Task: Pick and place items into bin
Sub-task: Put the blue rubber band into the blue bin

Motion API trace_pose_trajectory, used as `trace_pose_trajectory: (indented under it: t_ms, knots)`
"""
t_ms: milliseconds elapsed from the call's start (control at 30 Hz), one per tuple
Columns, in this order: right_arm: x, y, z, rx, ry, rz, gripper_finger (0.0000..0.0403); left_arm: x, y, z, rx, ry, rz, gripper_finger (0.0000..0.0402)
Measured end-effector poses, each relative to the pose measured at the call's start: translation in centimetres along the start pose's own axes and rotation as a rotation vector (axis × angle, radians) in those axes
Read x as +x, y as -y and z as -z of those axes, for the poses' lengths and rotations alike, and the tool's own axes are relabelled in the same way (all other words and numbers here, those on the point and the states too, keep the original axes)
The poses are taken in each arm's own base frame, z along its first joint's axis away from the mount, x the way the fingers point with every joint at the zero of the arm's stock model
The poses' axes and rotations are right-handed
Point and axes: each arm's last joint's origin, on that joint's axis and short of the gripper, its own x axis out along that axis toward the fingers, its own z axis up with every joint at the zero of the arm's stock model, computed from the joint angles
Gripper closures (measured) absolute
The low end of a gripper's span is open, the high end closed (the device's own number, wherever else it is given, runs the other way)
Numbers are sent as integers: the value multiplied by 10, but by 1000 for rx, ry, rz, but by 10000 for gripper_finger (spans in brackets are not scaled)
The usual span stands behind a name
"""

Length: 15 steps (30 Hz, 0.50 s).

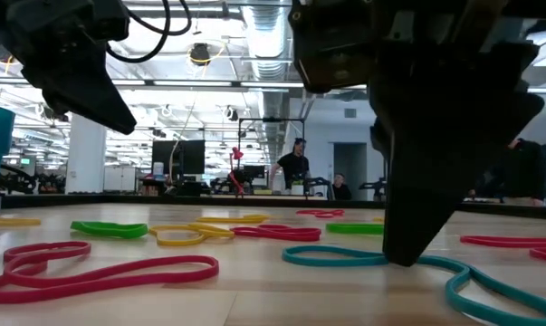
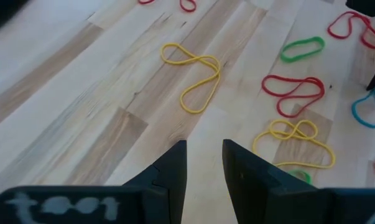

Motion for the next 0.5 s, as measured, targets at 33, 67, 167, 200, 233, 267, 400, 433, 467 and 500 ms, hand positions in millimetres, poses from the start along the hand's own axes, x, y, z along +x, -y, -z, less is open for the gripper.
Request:
trace_pose_trajectory:
  t_ms: [33,67,167,200,233,267,400,433,467,500]
  knots:
    - [0,-1,1,2,-1,-1,297,0,0,0,2,0,2,310]
    - [1,-2,2,5,-3,2,297,-1,1,1,2,1,6,310]
    - [3,-4,5,19,5,21,297,-2,2,2,8,0,12,310]
    - [3,-4,6,15,8,29,297,-2,2,2,9,0,14,310]
    - [5,-4,7,13,9,40,298,-3,2,3,11,-1,15,310]
    - [5,-4,7,13,9,44,299,-3,2,3,12,-1,16,310]
    - [5,-3,7,29,13,51,322,-4,3,4,16,0,21,310]
    - [6,-3,7,27,11,52,332,-4,3,4,16,0,22,310]
    - [6,-3,7,25,8,51,342,-4,4,4,17,0,23,310]
    - [6,-3,7,25,9,51,354,-4,4,4,17,0,23,310]
